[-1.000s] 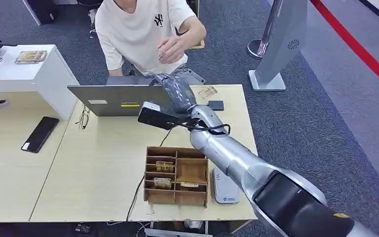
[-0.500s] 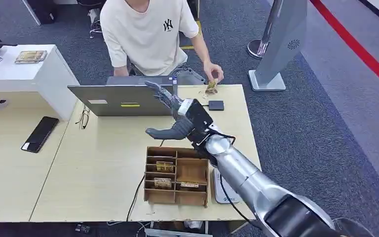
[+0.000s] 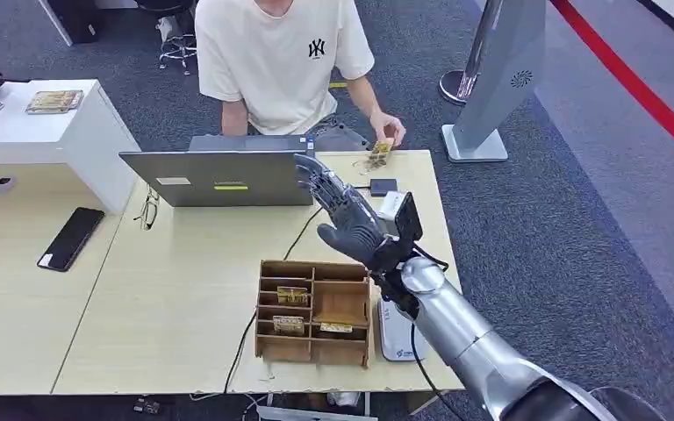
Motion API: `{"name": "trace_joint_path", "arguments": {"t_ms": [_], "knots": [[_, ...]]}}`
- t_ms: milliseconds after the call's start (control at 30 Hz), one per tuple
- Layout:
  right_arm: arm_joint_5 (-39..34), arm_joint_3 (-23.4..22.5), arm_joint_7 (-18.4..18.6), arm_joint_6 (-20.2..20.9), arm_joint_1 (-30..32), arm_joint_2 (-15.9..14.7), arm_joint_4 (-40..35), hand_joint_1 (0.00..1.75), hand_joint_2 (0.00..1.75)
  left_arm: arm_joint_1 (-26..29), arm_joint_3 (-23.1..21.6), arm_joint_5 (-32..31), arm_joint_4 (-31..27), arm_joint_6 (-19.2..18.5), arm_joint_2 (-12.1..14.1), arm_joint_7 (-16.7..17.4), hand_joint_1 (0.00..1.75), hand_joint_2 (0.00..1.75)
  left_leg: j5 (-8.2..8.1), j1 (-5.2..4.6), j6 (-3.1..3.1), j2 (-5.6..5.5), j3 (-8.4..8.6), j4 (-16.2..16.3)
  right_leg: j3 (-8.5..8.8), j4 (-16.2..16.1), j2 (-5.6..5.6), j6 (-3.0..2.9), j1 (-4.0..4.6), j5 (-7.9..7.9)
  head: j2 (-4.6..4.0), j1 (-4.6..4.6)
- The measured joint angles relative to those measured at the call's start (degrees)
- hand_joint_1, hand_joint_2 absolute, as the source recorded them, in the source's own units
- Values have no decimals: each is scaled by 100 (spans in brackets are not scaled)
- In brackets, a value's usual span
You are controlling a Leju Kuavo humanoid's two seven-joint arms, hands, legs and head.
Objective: Pass the card to the sensor for recognition and then transmit it.
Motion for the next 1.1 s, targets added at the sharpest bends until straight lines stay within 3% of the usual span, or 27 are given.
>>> {"name": "trace_joint_path", "arguments": {"t_ms": [100,233,500,1100], "knots": [[-46,-17,-37,138,26,-28,-35,0,0,1,2,13,0,7,0,-11,0,0,0,0,0,0,0,0,0,0,0,0,0,0,0,0],[-420,-123,-175,676,348,-223,-206,0,0,23,13,48,0,46,0,-103,0,0,-1,-1,1,-10,-1,0,4,-3,-10,4,-1,-4,0,2],[-968,-627,120,1270,1299,-498,-474,0,0,97,85,85,2,57,0,-138,0,0,-9,-3,7,-7,-2,0,3,-5,-8,5,-1,-5,0,0],[-1047,-911,201,1585,1624,-538,-500,0,0,131,92,0,2,107,-11,-192,0,0,-7,-2,6,-4,-1,0,3,-3,-3,5,-1,-4,0,0]]}}
